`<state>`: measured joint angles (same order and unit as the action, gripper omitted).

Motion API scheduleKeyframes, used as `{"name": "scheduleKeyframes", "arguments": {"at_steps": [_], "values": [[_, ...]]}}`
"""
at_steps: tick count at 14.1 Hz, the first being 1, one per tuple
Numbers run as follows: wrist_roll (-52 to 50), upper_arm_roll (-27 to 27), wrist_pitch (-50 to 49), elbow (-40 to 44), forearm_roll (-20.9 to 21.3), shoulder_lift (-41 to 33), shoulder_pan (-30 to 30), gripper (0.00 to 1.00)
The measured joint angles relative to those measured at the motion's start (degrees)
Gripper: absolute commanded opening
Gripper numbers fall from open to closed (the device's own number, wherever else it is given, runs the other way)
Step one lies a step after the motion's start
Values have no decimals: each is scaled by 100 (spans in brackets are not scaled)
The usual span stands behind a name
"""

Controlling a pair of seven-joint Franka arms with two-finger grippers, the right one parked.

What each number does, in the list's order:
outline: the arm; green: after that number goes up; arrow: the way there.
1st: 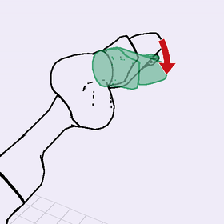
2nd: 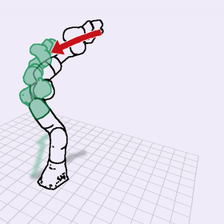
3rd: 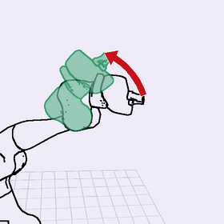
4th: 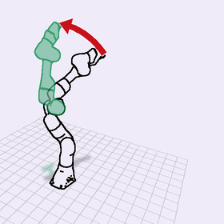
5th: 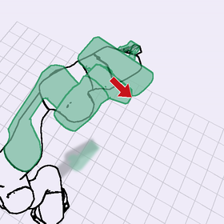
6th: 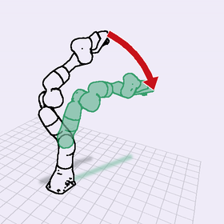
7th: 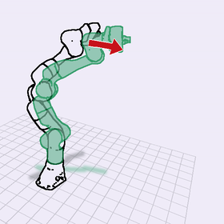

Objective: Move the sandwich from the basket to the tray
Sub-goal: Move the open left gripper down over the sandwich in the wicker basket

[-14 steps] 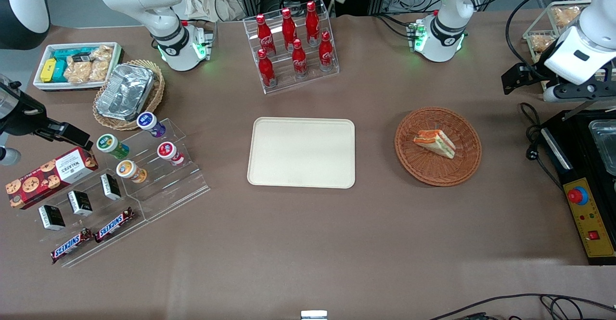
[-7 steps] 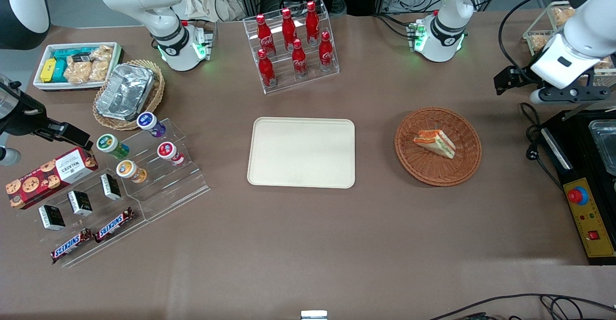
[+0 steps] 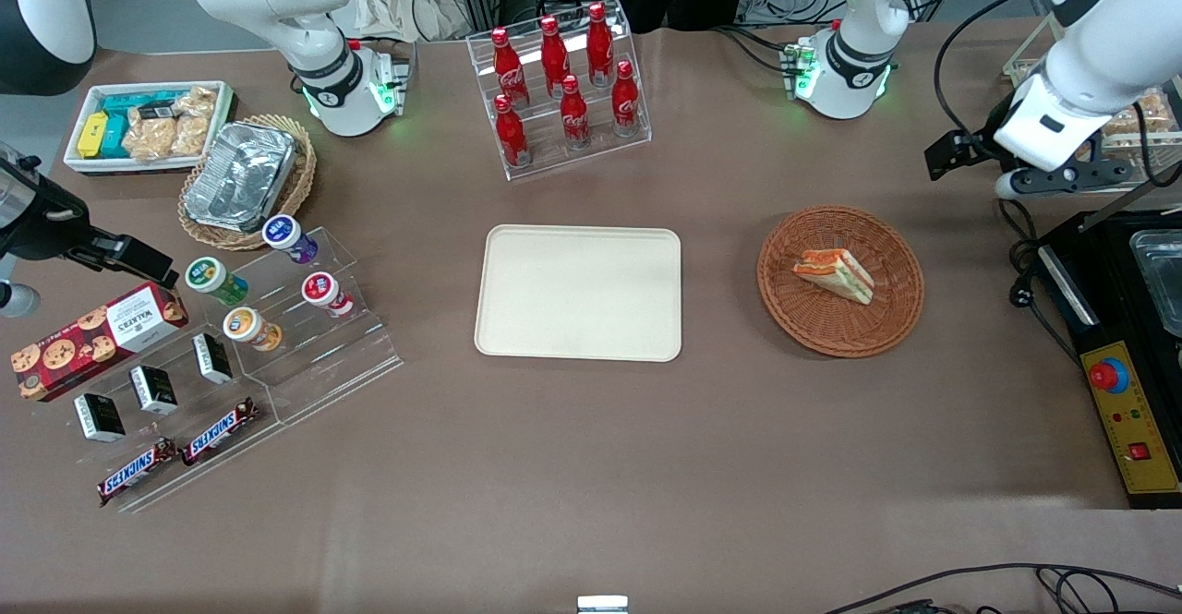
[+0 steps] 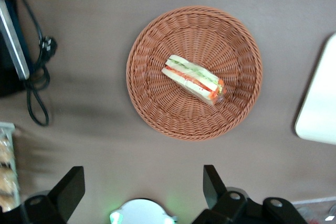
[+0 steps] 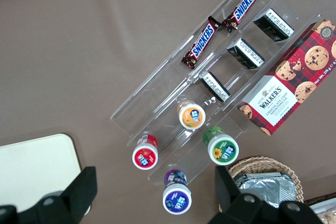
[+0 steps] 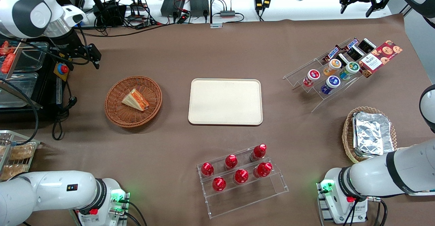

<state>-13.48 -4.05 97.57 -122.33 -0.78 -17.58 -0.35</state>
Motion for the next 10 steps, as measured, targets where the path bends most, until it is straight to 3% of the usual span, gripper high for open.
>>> {"name": "scheduleKeyframes", "arguments": {"at_steps": [5, 10], "values": [[-1822, -92, 834, -381, -216, 220, 7, 100], [-3603, -261, 2376, -1263, -232, 658, 27, 100]]}}
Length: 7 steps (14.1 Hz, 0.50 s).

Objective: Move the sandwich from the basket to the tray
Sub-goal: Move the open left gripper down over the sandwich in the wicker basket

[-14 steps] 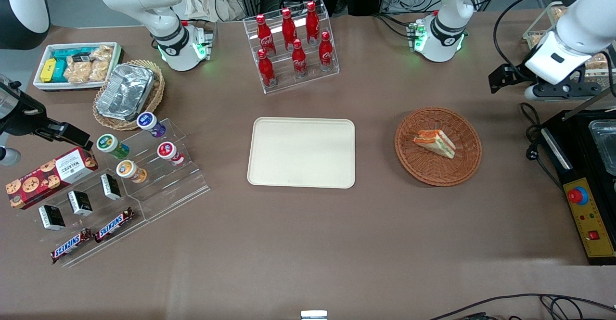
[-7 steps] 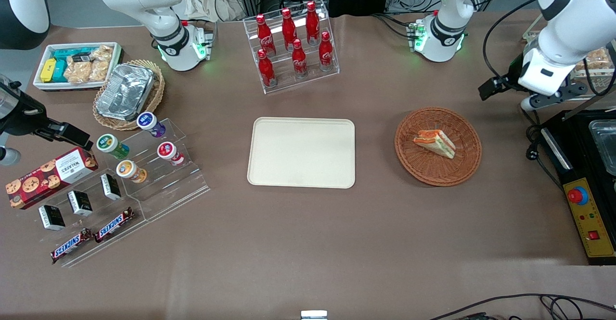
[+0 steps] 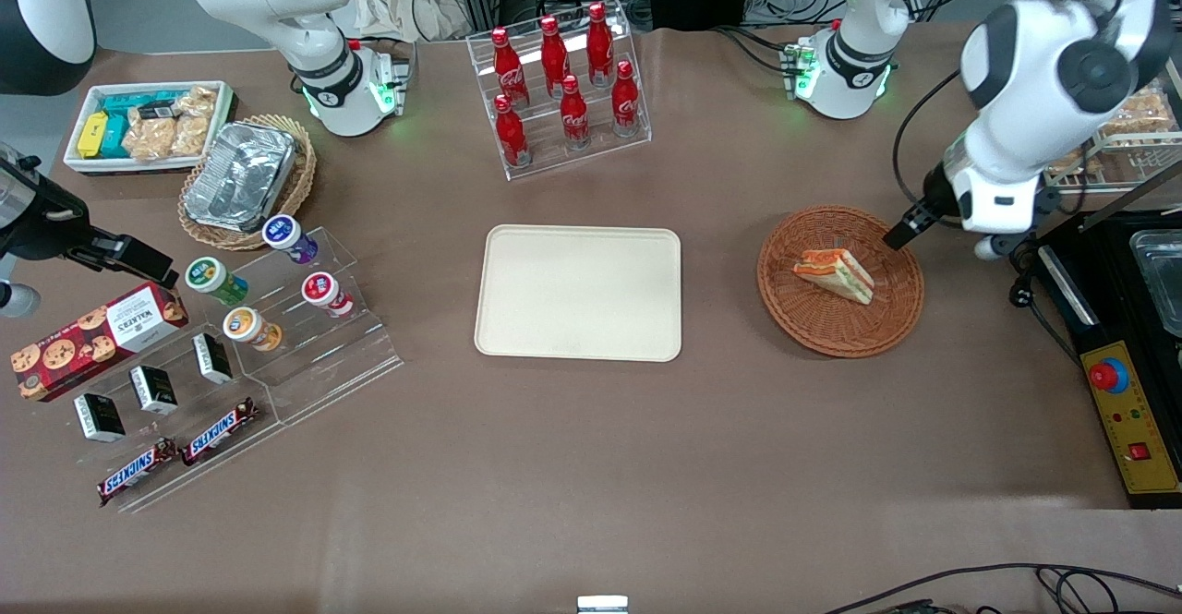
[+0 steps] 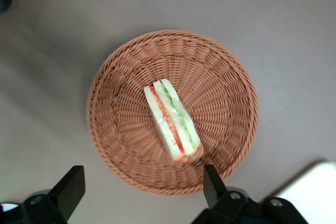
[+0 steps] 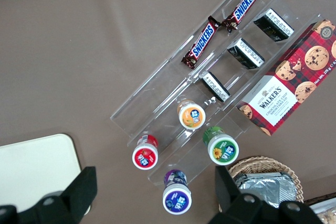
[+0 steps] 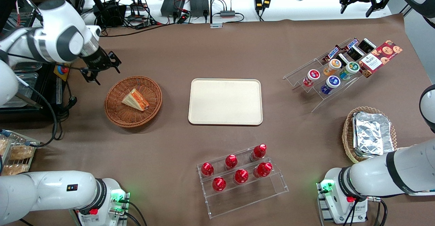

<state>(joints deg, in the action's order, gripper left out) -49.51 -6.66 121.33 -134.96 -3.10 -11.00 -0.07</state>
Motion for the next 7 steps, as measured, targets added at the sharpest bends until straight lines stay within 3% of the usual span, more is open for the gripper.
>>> {"name": "scheduleKeyframes", "arguments": {"at_steps": [7], "values": [[-1273, -7, 844, -134, -6, 663, 249, 100]]}}
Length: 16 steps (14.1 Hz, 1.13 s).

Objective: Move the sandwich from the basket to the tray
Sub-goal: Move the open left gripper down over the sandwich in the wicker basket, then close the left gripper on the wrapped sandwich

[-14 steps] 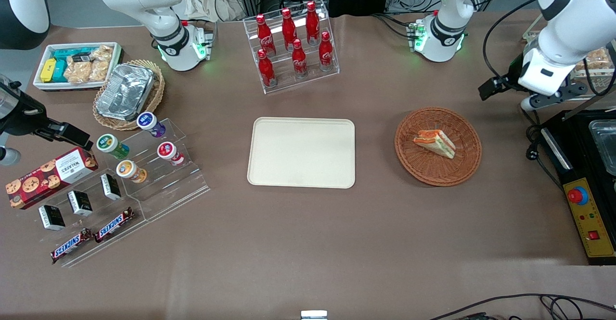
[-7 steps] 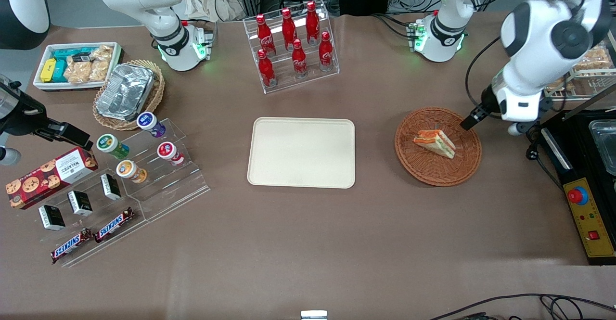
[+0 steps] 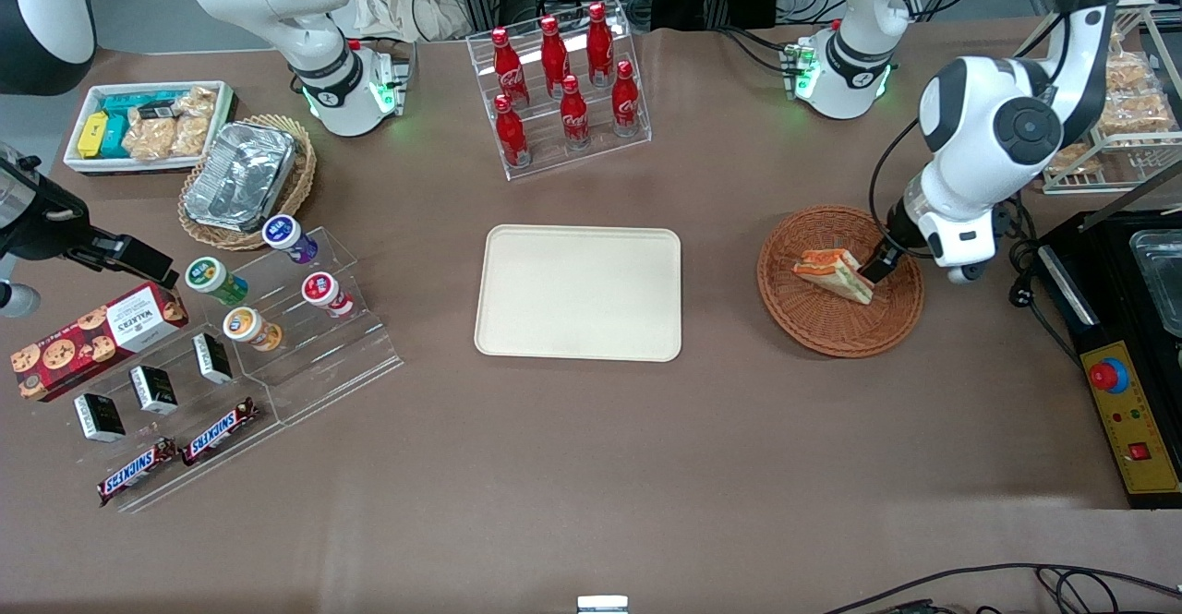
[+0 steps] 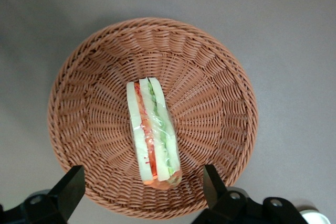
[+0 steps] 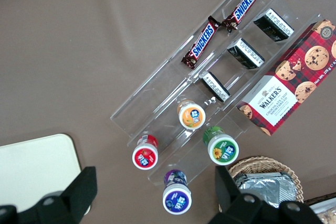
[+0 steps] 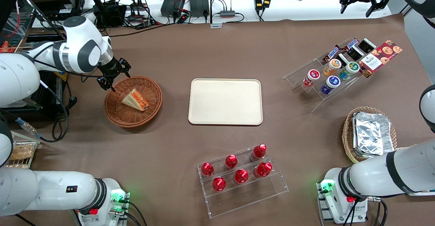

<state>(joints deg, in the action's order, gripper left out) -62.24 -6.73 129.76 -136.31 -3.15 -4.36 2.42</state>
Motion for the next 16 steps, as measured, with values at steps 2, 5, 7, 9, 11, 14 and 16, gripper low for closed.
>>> {"name": "scheduleKeyframes", "arguments": {"at_steps": [2, 5, 7, 9, 11, 14, 16], "values": [[-126, 0, 155, -25, 0, 102, 28, 100], [-314, -1, 827, -271, 0, 279, 67, 100], [-404, -2, 1245, -456, 0, 437, 122, 100], [-427, -3, 1350, -490, 0, 560, 180, 100], [-468, -7, 1357, -490, 0, 598, 220, 100], [-488, -8, 1412, -511, 0, 696, 312, 100], [-511, -9, 1598, -597, 0, 795, 368, 99]]}}
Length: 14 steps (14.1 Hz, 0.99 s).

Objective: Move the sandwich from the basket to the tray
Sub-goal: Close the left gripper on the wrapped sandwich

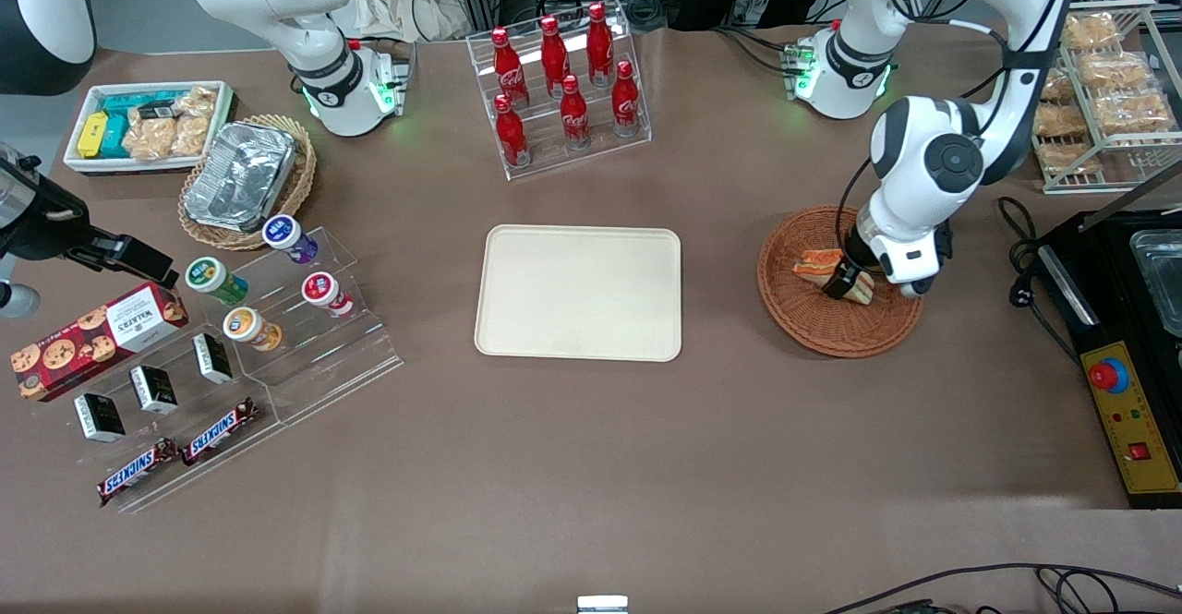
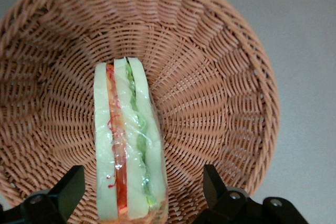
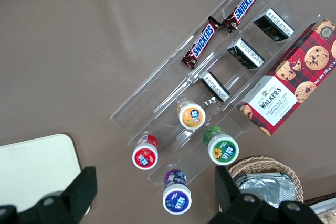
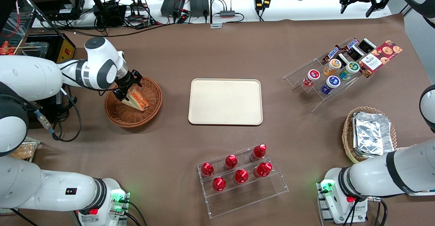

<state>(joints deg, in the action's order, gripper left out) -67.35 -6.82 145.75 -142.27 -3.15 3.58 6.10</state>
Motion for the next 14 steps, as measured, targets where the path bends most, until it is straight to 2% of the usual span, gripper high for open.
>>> {"name": "scheduleKeyframes", "arguments": {"at_steps": [1, 2, 4, 5, 6, 11, 14], "values": [[-2, 0, 83, -43, 0, 36, 7, 93], [-3, 0, 126, -72, 0, 59, 8, 76], [-26, 1, 153, -84, 0, 62, 8, 30], [-63, 1, 172, -83, 0, 62, 8, 12], [-91, 1, 189, -80, 0, 59, 8, 0], [-107, 23, 181, -6, 0, -113, 6, 0], [-107, 44, -684, 400, 1, -397, 5, 0]]}}
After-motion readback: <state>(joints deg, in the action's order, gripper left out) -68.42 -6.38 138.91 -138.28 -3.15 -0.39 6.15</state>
